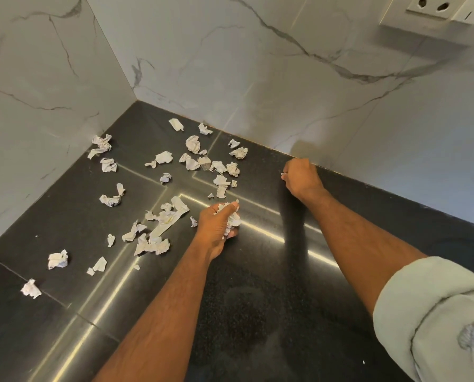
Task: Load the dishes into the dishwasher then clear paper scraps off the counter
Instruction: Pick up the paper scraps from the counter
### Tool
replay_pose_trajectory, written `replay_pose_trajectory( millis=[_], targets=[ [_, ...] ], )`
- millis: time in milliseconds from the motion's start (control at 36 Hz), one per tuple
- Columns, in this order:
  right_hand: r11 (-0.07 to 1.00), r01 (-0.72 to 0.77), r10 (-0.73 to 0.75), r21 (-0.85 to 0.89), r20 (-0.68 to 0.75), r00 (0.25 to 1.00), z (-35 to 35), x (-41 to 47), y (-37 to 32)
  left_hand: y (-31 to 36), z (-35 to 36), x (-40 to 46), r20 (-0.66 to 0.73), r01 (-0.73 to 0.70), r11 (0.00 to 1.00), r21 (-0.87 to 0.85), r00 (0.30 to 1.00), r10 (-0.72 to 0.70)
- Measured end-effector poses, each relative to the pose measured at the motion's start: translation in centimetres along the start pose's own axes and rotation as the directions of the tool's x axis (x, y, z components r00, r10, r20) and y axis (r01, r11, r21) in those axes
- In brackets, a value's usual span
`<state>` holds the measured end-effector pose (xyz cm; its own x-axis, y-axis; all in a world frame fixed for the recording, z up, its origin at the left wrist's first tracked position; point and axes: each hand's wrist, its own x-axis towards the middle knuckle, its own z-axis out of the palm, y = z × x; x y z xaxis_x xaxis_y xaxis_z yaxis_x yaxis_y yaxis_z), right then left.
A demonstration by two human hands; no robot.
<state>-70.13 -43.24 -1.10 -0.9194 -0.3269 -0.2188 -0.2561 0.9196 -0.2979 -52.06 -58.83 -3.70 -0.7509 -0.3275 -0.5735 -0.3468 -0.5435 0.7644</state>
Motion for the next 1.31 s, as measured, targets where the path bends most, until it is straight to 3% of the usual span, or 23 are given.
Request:
replay_pose_trajectory(
  millis=[333,472,806,917,1306],
  targets=[
    [0.996,0.050,-0.056,0.067,0.091,0.994,2.9,-9.9,0.1,-1.5,0.2,-3.2,0.025,0.024,0.997,-0.067,0.999,-0.023],
    [0.992,0.115,-0.108,-0.050,0.132,0.985,4.2,-14.0,0.4,-2.6,-0.5,-5.4,0.042,0.021,0.999,-0.034,0.999,-0.020],
    [0.984,0.143,-0.139,0.102,-0.047,0.989,9.0,-21.8,0.8,-4.4,-4.2,-10.9,0.048,0.029,0.999,-0.022,0.998,-0.028],
    [0.985,0.166,-0.165,0.056,-0.030,0.986,9.0,-23.0,-0.4,-4.7,-6.1,-12.7,0.038,0.054,0.998,-0.013,0.998,-0.053],
    [0.902,0.085,-0.081,0.423,-0.027,0.996,13.2,-33.0,-8.6,-5.6,-12.6,-16.9,0.083,0.074,0.997,0.033,0.994,-0.076]
  ],
)
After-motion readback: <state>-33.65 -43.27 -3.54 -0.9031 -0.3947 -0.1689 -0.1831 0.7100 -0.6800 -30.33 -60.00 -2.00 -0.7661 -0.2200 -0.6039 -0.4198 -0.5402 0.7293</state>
